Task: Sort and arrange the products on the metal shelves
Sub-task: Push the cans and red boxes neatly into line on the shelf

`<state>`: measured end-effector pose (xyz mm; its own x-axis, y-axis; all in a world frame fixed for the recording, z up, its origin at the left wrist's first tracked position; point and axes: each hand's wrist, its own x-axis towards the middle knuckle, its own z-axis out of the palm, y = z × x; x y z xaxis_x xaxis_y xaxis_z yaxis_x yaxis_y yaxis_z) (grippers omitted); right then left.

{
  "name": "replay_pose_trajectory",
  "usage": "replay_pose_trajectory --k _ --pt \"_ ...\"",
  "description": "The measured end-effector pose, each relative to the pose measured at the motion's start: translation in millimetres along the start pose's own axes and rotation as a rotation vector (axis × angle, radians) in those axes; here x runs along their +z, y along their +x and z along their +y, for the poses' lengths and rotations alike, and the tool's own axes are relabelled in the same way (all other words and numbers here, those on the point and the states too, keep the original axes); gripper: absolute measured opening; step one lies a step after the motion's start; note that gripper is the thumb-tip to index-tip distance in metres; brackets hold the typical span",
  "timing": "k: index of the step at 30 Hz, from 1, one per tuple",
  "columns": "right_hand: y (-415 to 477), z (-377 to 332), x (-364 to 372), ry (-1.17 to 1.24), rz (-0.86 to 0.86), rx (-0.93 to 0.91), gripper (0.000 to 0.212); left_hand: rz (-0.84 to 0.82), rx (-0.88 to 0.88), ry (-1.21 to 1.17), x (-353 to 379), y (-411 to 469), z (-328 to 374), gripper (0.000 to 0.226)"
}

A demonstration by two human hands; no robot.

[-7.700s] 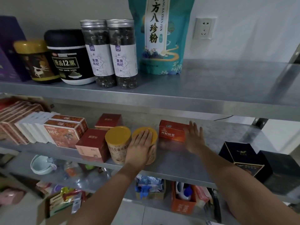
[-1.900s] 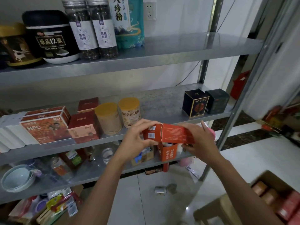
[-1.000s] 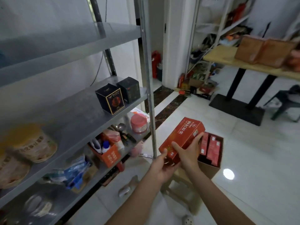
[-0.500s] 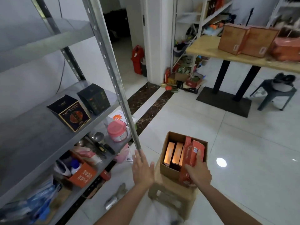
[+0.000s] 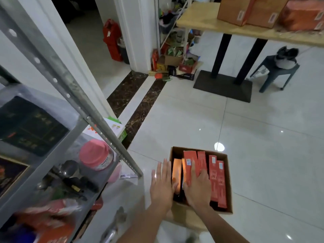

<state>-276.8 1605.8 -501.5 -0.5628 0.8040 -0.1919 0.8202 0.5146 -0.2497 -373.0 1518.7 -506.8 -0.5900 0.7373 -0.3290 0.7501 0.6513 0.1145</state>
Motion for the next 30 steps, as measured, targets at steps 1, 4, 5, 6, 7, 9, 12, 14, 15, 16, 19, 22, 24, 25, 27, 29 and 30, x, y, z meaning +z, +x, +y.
replay_pose_trajectory --k 1,4,5,6,7,9,12,14,15,16,19,22,24,25,27,29,30 --pt "2 1 7 -0.034 0.012 0.025 0.087 0.000 0.020 0.012 5 7 -1 0.071" --pt "8 7 28 -0.148 0.059 -0.035 0.096 -0.019 0.055 0.023 15 19 -7 0.076" --pt "10 10 34 -0.176 0.059 -0.067 0.102 -0.039 0.064 0.031 19 20 -9 0.077" --pt "11 11 38 -0.192 0.049 -0.084 0.107 -0.059 0.068 0.042 22 21 -11 0.079" --pt "13 12 42 -0.200 0.037 -0.095 0.111 -0.068 0.070 0.044 25 22 -13 0.080" --pt "15 11 49 -0.217 0.004 -0.095 0.110 -0.072 0.074 0.027 30 23 -15 0.081" --pt "17 11 49 -0.299 -0.078 -0.091 0.091 -0.065 0.056 -0.005 33 24 -15 0.080" --pt "17 11 37 -0.326 -0.119 -0.099 0.082 -0.073 0.043 0.002 29 23 -15 0.080" --pt "17 12 30 -0.349 -0.153 -0.127 0.090 -0.071 0.025 0.002 25 21 -15 0.080" --pt "18 13 22 -0.382 -0.180 -0.164 0.094 -0.066 0.000 0.014 20 17 -15 0.081" --pt "18 13 -5 -0.439 -0.259 -0.278 0.089 -0.022 -0.098 -0.007 -1 -5 -19 0.080" --pt "14 -2 -31 -0.544 -0.295 -0.477 0.069 0.182 -0.216 -0.080 -42 -39 -32 0.086" --pt "12 -25 -50 -0.555 -0.243 -0.613 0.072 0.262 -0.318 -0.083 -71 -63 -48 0.084" --pt "10 -42 -61 -0.540 -0.212 -0.672 0.078 0.246 -0.369 -0.089 -85 -76 -57 0.082" --pt "4 -81 -81 -0.509 -0.153 -0.814 0.076 0.269 -0.483 -0.105 -109 -100 -75 0.080" --pt "-6 -124 -100 -0.451 -0.107 -0.941 0.069 0.321 -0.613 -0.091 -131 -128 -94 0.082" --pt "-13 -146 -108 -0.419 -0.088 -1.004 0.069 0.346 -0.672 -0.089 -141 -143 -104 0.082"
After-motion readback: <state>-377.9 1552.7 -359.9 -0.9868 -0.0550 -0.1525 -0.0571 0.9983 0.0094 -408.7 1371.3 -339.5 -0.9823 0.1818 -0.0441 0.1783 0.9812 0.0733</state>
